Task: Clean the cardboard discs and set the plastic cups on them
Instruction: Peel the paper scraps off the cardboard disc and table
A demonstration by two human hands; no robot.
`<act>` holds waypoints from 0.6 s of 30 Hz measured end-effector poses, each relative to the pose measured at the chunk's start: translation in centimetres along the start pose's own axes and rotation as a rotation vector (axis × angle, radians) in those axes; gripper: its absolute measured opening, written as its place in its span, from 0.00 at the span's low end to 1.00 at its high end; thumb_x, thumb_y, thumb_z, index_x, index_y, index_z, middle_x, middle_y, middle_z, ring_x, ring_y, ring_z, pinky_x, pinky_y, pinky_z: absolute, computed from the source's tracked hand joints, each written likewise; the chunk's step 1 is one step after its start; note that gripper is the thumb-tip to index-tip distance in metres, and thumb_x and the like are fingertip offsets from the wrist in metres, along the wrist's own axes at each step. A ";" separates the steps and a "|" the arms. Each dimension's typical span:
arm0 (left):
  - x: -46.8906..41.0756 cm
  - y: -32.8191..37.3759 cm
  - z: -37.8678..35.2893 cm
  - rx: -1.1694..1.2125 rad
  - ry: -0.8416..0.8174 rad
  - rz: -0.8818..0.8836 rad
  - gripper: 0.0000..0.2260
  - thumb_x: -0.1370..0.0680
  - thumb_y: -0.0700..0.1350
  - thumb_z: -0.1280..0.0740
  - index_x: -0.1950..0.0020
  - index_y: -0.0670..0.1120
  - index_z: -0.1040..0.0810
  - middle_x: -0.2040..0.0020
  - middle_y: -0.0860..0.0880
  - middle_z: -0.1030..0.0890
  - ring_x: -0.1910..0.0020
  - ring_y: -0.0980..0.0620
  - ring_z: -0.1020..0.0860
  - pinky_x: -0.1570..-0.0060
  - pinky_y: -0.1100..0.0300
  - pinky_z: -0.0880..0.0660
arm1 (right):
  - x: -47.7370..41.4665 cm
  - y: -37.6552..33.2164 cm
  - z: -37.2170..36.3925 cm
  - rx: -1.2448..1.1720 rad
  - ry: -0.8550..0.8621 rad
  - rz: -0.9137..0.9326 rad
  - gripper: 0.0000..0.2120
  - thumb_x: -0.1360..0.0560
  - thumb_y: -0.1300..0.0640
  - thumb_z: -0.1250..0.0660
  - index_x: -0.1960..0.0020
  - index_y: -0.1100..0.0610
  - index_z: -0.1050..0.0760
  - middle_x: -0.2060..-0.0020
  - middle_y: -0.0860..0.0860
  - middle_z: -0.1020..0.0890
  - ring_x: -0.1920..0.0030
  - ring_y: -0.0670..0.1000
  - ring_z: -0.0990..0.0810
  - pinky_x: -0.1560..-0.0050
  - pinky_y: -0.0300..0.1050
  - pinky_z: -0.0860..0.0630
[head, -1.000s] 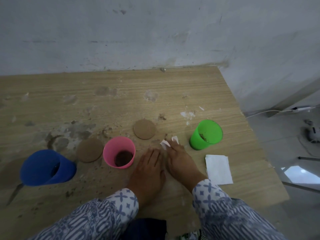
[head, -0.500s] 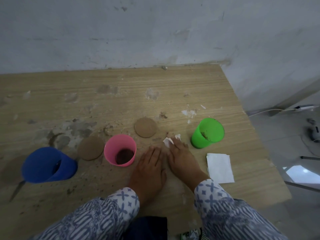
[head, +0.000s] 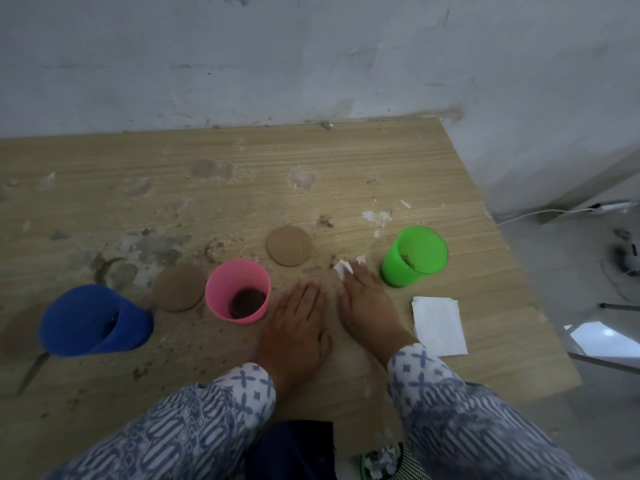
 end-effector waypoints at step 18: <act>0.0 0.0 0.1 -0.017 0.026 -0.019 0.28 0.25 0.54 0.43 0.29 0.41 0.33 0.29 0.42 0.30 0.29 0.44 0.33 0.30 0.46 0.42 | -2.8 -1.9 0.1 0.020 -0.031 0.014 0.21 0.24 0.63 0.48 0.33 0.67 0.33 0.34 0.64 0.31 0.31 0.67 0.37 0.34 0.58 0.36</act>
Point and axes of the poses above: each hand's wrist, its own x-axis away from the middle knuckle, its own z-axis out of the back of the hand, y = z × x, the point moved 5 cm from there along -x, towards the middle knuckle
